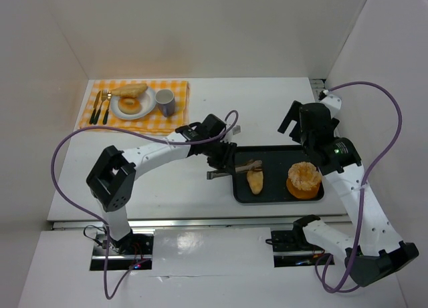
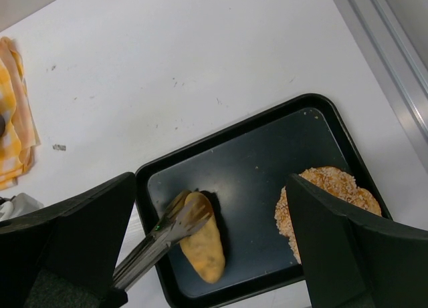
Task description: Place the bread
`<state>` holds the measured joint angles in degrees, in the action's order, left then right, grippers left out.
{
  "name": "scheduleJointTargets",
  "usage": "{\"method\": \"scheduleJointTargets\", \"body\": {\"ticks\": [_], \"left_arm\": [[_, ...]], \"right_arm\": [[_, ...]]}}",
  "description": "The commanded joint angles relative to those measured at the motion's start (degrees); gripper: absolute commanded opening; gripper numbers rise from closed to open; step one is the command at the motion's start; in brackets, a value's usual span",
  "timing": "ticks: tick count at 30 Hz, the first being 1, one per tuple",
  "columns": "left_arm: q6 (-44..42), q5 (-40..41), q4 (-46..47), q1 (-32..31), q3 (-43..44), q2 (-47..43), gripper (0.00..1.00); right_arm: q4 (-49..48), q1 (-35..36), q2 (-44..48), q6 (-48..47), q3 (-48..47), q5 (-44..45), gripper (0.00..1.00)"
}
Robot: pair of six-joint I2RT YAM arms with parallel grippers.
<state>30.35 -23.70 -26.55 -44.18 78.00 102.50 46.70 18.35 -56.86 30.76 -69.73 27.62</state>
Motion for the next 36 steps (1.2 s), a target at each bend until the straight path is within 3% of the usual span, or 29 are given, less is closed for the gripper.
{"method": "scheduleJointTargets", "body": {"ticks": [1, 7, 10, 14, 17, 18, 25, 32, 36], "left_arm": [[-0.8, -3.2, 2.8, -0.2, 4.1, 0.6, 0.42], [-2.1, -1.7, -3.1, 0.9, 9.8, 0.0, 0.08], [-3.5, -0.1, -6.1, 4.9, 14.2, -3.2, 0.0], [-4.8, 4.4, -11.3, 14.9, 19.3, -8.3, 0.0], [-3.6, 6.6, -12.0, 26.8, 20.0, -13.7, 0.0], [-2.8, 7.3, -11.3, 32.9, 19.1, -15.1, 0.0], [9.3, 13.4, 2.9, 52.7, 5.6, -25.1, 0.0], [16.0, 20.3, 10.4, 54.9, -0.1, -22.9, 0.0], [18.7, 26.1, 16.9, 54.4, -7.7, -24.0, 0.0]], "right_arm": [[-1.4, -0.3, 0.1, -0.5, 0.3, 0.3, 1.0], [-1.4, -0.3, 0.6, -0.5, 0.8, 0.3, 1.0], [-1.4, -0.3, 0.6, -0.5, 0.8, 0.3, 1.0], [-0.9, -0.3, 0.6, -0.5, 0.3, 1.5, 1.0], [-0.9, -0.3, 0.6, -0.5, 0.3, 2.0, 1.0], [-0.9, -0.3, 0.6, -0.5, 0.3, 2.0, 1.0], [-2.0, -0.3, 0.1, -0.5, 0.8, 0.2, 1.0], [-2.0, -0.3, -0.5, -0.5, 0.8, -0.4, 1.0], [-2.0, -0.3, -1.1, -0.5, 0.8, -0.4, 1.0]]}}
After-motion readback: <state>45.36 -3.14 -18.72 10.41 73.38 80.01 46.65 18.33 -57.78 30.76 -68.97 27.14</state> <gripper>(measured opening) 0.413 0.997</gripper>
